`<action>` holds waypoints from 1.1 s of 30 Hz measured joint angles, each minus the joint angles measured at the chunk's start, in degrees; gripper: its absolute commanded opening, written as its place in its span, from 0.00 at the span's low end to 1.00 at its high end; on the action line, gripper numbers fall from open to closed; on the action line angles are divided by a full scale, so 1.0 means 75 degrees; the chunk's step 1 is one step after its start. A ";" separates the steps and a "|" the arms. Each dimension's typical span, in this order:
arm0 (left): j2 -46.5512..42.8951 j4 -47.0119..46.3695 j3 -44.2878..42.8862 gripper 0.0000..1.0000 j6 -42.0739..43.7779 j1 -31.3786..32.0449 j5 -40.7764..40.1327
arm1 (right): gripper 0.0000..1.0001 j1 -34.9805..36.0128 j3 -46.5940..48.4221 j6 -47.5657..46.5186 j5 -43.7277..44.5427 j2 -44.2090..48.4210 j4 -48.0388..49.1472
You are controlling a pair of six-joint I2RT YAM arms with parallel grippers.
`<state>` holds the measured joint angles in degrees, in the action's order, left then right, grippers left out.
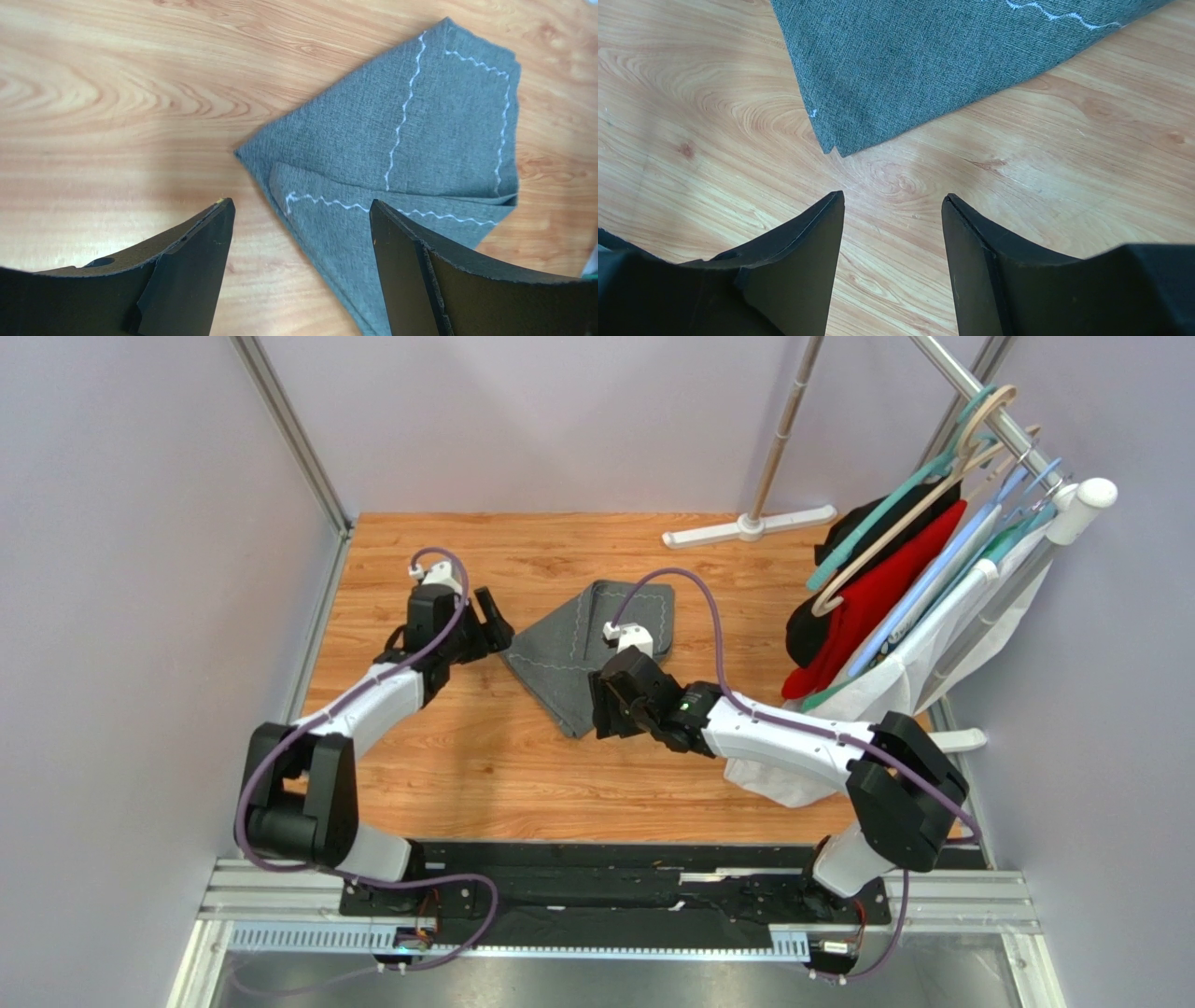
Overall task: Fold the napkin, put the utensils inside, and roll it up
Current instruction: Fold the napkin, then roll the napkin with the utensil
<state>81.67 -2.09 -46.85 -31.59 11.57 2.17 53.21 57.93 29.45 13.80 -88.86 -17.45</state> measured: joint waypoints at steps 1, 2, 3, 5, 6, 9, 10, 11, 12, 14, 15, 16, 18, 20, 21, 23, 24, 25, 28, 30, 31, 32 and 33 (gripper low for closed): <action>0.0219 -0.0041 -0.0149 0.80 0.0166 -0.0047 0.0085 | 0.57 0.0000 0.0000 0.0108 0.0000 -0.0052 0.0058; 0.0393 -0.0047 -0.0262 0.80 0.0283 -0.0102 0.0195 | 0.57 0.0000 0.0003 0.0216 0.0003 -0.0125 0.0114; 0.0627 -0.0047 -0.0428 0.80 0.0388 -0.0160 0.0326 | 0.57 0.0000 0.0000 0.0318 0.0006 -0.0210 0.0143; 0.1172 0.0009 -0.0860 0.80 0.0551 -0.0251 0.0574 | 0.58 -0.0006 0.0003 0.0487 0.0012 -0.0361 0.0187; 0.1437 0.0009 -0.1067 0.80 0.0612 -0.0297 0.0714 | 0.58 -0.0029 0.0003 0.0571 0.0006 -0.0458 0.0210; 0.2183 -0.0006 -0.1667 0.80 0.0682 -0.0440 0.1128 | 0.59 -0.0122 0.0003 0.0740 -0.0044 -0.0647 0.0251; 0.2390 -0.0009 -0.1807 0.80 0.0685 -0.0478 0.1239 | 0.59 -0.0175 0.0003 0.0787 -0.0070 -0.0699 0.0256; 0.2541 -0.0015 -0.1886 0.80 0.0685 -0.0504 0.1309 | 0.59 -0.0248 0.0003 0.0836 -0.0079 -0.0755 0.0262; 0.2669 -0.0003 -0.1947 0.80 0.0679 -0.0522 0.1387 | 0.60 -0.0315 0.0003 0.0868 -0.0093 -0.0793 0.0265; 0.2935 0.0000 -0.2066 0.80 0.0662 -0.0557 0.1582 | 0.61 -0.0455 0.0003 0.0933 -0.0122 -0.0863 0.0283; 0.3051 -0.0003 -0.2119 0.80 0.0653 -0.0560 0.1708 | 0.61 -0.0530 0.0003 0.0965 -0.0152 -0.0901 0.0303; 0.3177 -0.0015 -0.2168 0.80 0.0629 -0.0562 0.1839 | 0.61 -0.0589 0.0003 0.0991 -0.0198 -0.0935 0.0309; 0.3378 -0.0038 -0.2194 0.80 0.0571 -0.0562 0.2095 | 0.62 -0.0705 0.0003 0.1052 -0.0291 -0.1003 0.0341; 0.3474 0.0012 -0.2189 0.80 0.0513 -0.0560 0.2247 | 0.63 -0.0787 0.0003 0.1107 -0.0376 -0.1029 0.0367; 0.3485 0.0026 -0.2171 0.80 0.0478 -0.0557 0.2311 | 0.63 -0.0828 0.0003 0.1122 -0.0411 -0.1029 0.0391; 0.3436 -0.0047 -0.2057 0.80 0.0425 -0.0557 0.2396 | 0.63 -0.0903 0.0003 0.1139 -0.0478 -0.1029 0.0463; 0.3383 -0.0076 -0.1953 0.80 0.0391 -0.0557 0.2433 | 0.63 -0.0953 0.0000 0.1151 -0.0525 -0.1029 0.0484; 0.3314 -0.0114 -0.1813 0.80 0.0341 -0.0557 0.2460 | 0.63 -0.0988 0.0000 0.1160 -0.0571 -0.1029 0.0495; 0.2984 -0.0262 -0.1262 0.80 0.0175 -0.0562 0.2550 | 0.63 -0.1139 -0.0055 0.1160 -0.0755 -0.1029 0.0653; 0.2693 -0.0414 -0.0854 0.80 0.0058 -0.0560 0.2591 | 0.63 -0.1268 -0.0119 0.1157 -0.0839 -0.1029 0.0726; 0.2527 -0.0513 -0.0603 0.80 -0.0015 -0.0557 0.2623 | 0.63 -0.1311 -0.0131 0.1157 -0.0857 -0.1029 0.0720; 0.2340 -0.0615 -0.0323 0.80 -0.0093 -0.0551 0.2652 | 0.63 -0.1361 -0.0137 0.1128 -0.0857 -0.1029 0.0726; 0.2194 -0.0670 -0.0134 0.80 -0.0154 -0.0539 0.2681 | 0.63 -0.1393 -0.0140 0.1099 -0.0854 -0.1029 0.0729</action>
<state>98.13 -7.11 -47.86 -32.75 7.53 22.28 42.76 56.88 37.69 7.40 -96.57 -11.99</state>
